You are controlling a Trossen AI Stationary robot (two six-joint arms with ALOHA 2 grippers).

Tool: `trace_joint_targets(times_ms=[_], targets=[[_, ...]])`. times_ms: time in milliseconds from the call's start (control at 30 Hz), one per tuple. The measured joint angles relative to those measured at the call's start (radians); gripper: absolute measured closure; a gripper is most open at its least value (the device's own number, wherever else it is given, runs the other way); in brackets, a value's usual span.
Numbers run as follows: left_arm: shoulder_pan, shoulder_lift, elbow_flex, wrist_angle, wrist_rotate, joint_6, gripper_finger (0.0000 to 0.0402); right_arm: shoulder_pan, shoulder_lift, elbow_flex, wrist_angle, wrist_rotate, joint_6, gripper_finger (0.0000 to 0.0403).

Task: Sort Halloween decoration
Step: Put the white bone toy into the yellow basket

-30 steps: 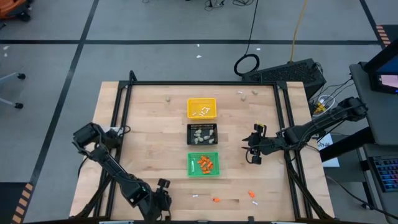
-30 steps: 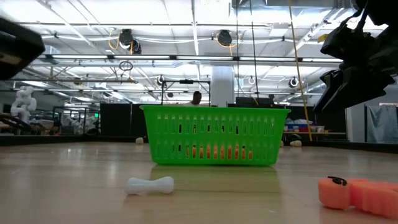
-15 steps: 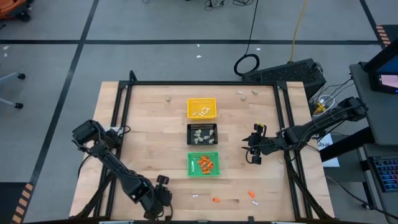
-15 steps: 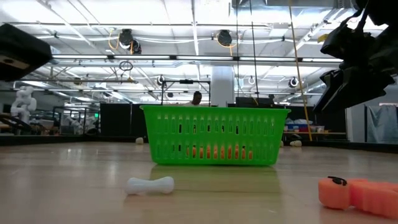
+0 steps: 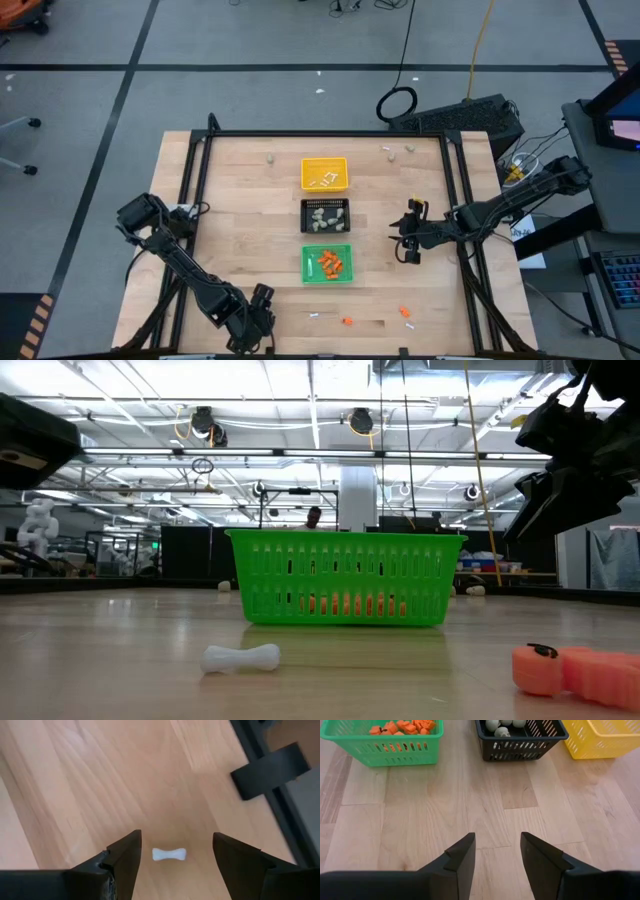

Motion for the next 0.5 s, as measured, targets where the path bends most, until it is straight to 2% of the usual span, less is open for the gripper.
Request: trace_joint_targets(times_ms=[333,500], targets=[[0.001,0.015,0.0,-0.011,-0.066,-0.034,0.0155,0.0,0.0,0.0,-0.004,0.0,-0.003,0.0261],[-0.001,0.015,0.0,-0.066,-0.068,-0.034,0.0155,0.0,0.0,0.0,-0.004,0.0,-0.003,0.0261]])
